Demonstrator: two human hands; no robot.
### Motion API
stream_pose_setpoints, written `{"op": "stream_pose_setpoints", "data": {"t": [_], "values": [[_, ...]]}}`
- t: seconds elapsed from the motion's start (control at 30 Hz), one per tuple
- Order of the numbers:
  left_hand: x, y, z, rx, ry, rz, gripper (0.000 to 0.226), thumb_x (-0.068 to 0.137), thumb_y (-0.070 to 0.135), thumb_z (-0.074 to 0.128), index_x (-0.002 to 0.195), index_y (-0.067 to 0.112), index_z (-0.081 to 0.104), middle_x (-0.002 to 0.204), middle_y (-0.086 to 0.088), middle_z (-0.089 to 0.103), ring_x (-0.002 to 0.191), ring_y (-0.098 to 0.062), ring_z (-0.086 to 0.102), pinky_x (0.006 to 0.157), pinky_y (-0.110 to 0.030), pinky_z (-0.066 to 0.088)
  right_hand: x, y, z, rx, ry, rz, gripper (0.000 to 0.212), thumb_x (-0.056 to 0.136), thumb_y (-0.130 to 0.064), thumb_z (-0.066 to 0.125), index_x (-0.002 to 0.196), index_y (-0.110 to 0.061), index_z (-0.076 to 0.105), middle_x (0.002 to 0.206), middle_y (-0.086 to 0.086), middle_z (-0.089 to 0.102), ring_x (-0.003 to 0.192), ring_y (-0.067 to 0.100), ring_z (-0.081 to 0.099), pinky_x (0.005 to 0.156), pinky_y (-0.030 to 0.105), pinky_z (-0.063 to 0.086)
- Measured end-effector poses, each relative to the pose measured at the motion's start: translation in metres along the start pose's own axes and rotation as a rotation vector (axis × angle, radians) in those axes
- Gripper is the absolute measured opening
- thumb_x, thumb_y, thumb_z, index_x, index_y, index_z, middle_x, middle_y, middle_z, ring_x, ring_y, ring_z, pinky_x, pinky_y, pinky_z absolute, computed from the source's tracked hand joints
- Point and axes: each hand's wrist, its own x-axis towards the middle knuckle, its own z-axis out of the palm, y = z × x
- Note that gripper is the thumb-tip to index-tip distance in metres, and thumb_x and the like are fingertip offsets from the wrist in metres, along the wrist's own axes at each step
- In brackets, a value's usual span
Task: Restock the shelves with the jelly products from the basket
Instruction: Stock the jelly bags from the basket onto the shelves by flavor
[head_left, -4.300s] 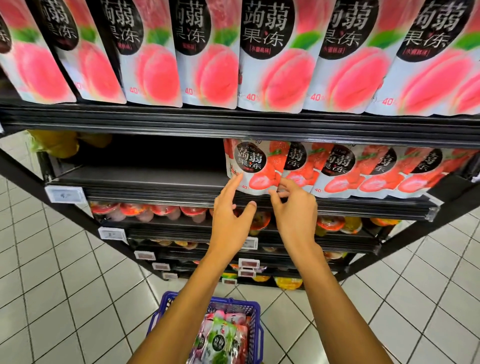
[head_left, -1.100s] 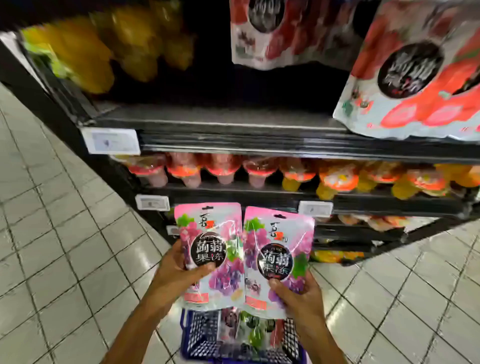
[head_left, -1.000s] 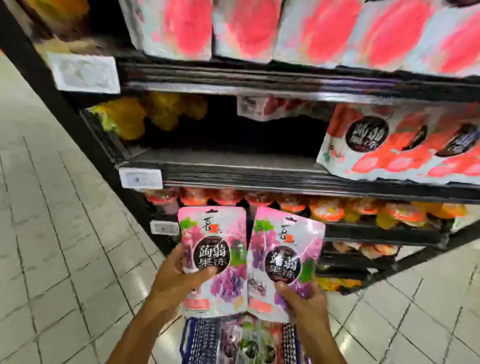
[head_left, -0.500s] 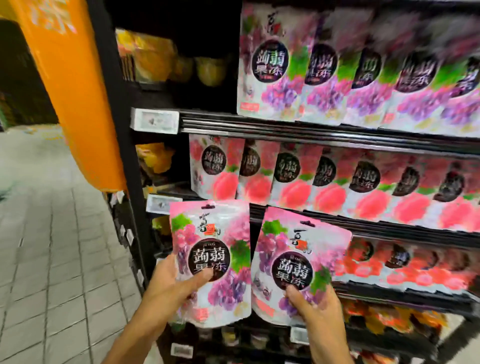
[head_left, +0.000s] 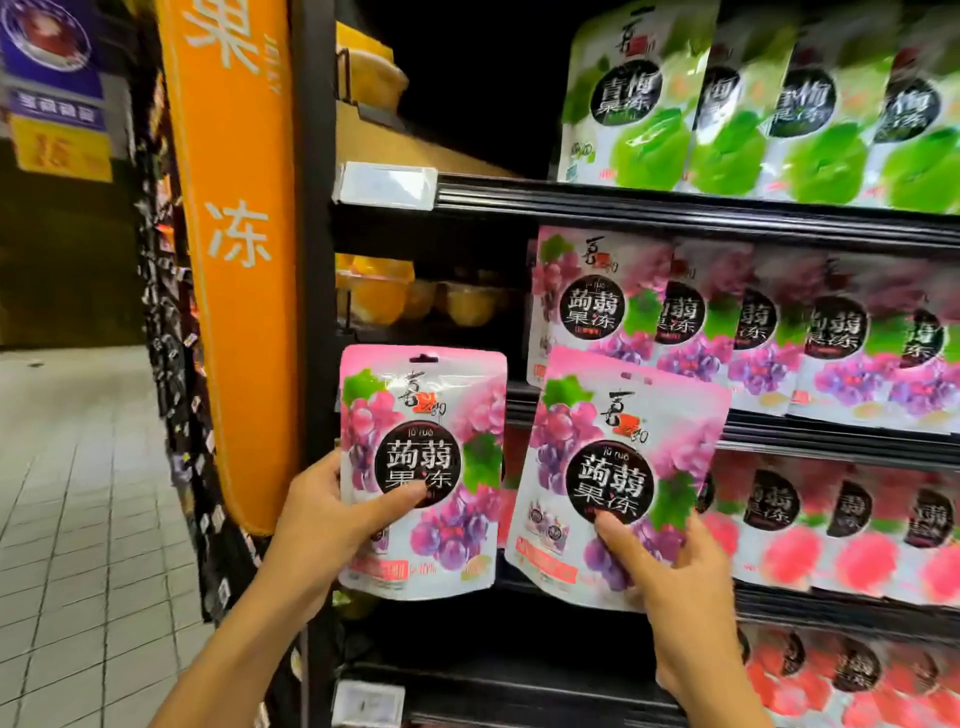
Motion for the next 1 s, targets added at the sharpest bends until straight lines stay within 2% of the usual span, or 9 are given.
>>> {"op": "stream_pose_setpoints", "data": {"t": [0.23,0.3,0.47,0.57,0.67,0.73,0.83,0.9,1.0], "values": [[0.043,0.022,-0.017,-0.002,-0.076,0.044,0.057,0.05,0.049,0.091,0.098,0.029,0.068,0.096,-0.005,0.077,0.082,-0.028,0.075,0.067,-0.045,0.061,0.059,-0.034,0.045,0.001,0.033,-0.067,0.021,0.074,-0.019,0.081,0.084,-0.011,0.064,0.065,0.016,0.071,0.05,0.019,0.055,0.042,0.02,0.042],[0.049,0.026,-0.019,-0.01,-0.089,0.059,0.054,0.05,0.048,0.091,0.097,0.03,0.069,0.095,-0.004,0.077,0.082,-0.027,0.075,0.065,-0.04,0.061,0.074,-0.042,0.056,-0.037,0.035,-0.084,0.02,0.076,-0.017,0.081,0.086,-0.009,0.065,0.064,0.011,0.072,0.044,0.014,0.054,0.039,0.017,0.04],[0.056,0.032,-0.022,-0.027,-0.145,0.083,0.045,0.057,0.042,0.089,0.096,0.032,0.069,0.095,-0.003,0.077,0.082,-0.027,0.075,0.065,-0.035,0.061,0.111,-0.06,0.082,-0.136,0.098,-0.077,0.047,0.074,-0.022,0.084,0.109,0.002,0.063,0.086,0.021,0.071,0.041,0.006,0.052,0.036,0.016,0.037],[0.057,0.034,-0.023,-0.026,-0.158,0.087,0.041,0.059,0.039,0.087,0.095,0.034,0.069,0.097,-0.002,0.077,0.083,-0.025,0.075,0.07,-0.04,0.061,0.126,-0.069,0.094,-0.175,0.108,-0.091,0.042,0.074,-0.019,0.084,0.102,0.004,0.063,0.074,0.016,0.069,0.036,0.007,0.05,0.034,0.014,0.035],[0.056,0.035,-0.025,-0.037,-0.17,0.1,0.042,0.059,0.038,0.088,0.096,0.036,0.069,0.098,-0.001,0.077,0.084,-0.024,0.075,0.069,-0.037,0.061,0.136,-0.07,0.106,-0.208,0.178,-0.12,0.058,0.074,-0.02,0.085,0.118,0.004,0.056,0.076,0.006,0.064,0.042,0.008,0.056,0.036,0.015,0.039],[0.055,0.034,-0.025,-0.043,-0.17,0.107,0.043,0.059,0.038,0.091,0.096,0.036,0.069,0.098,-0.001,0.077,0.084,-0.023,0.075,0.068,-0.035,0.061,0.144,-0.068,0.115,-0.282,0.257,-0.164,0.072,0.075,-0.027,0.084,0.131,0.001,0.049,0.087,0.0,0.06,0.066,0.014,0.065,0.052,0.022,0.05],[0.053,0.03,-0.024,-0.057,-0.17,0.094,0.043,0.057,0.036,0.091,0.094,0.036,0.069,0.096,-0.002,0.077,0.083,-0.025,0.075,0.064,-0.032,0.06,0.15,-0.061,0.125,-0.462,0.297,-0.242,0.047,0.075,-0.036,0.082,0.097,-0.009,0.051,0.089,0.012,0.065,0.082,0.032,0.064,0.073,0.038,0.053],[0.052,0.028,-0.023,-0.041,-0.155,0.08,0.036,0.056,0.039,0.086,0.088,0.039,0.068,0.091,-0.001,0.077,0.077,-0.023,0.075,0.055,-0.025,0.058,0.151,-0.054,0.126,-0.505,0.285,-0.301,0.048,0.075,-0.034,0.083,0.084,-0.008,0.043,0.07,0.004,0.053,0.063,0.019,0.05,0.056,0.014,0.042],[0.052,0.024,-0.024,-0.02,-0.147,0.082,0.033,0.057,0.039,0.085,0.085,0.04,0.067,0.089,0.0,0.077,0.075,-0.021,0.075,0.051,-0.021,0.055,0.146,-0.052,0.123,-0.562,0.251,-0.337,0.05,0.075,-0.032,0.084,0.085,-0.007,0.042,0.063,-0.003,0.04,0.053,0.009,0.031,0.047,0.018,0.033]]}}
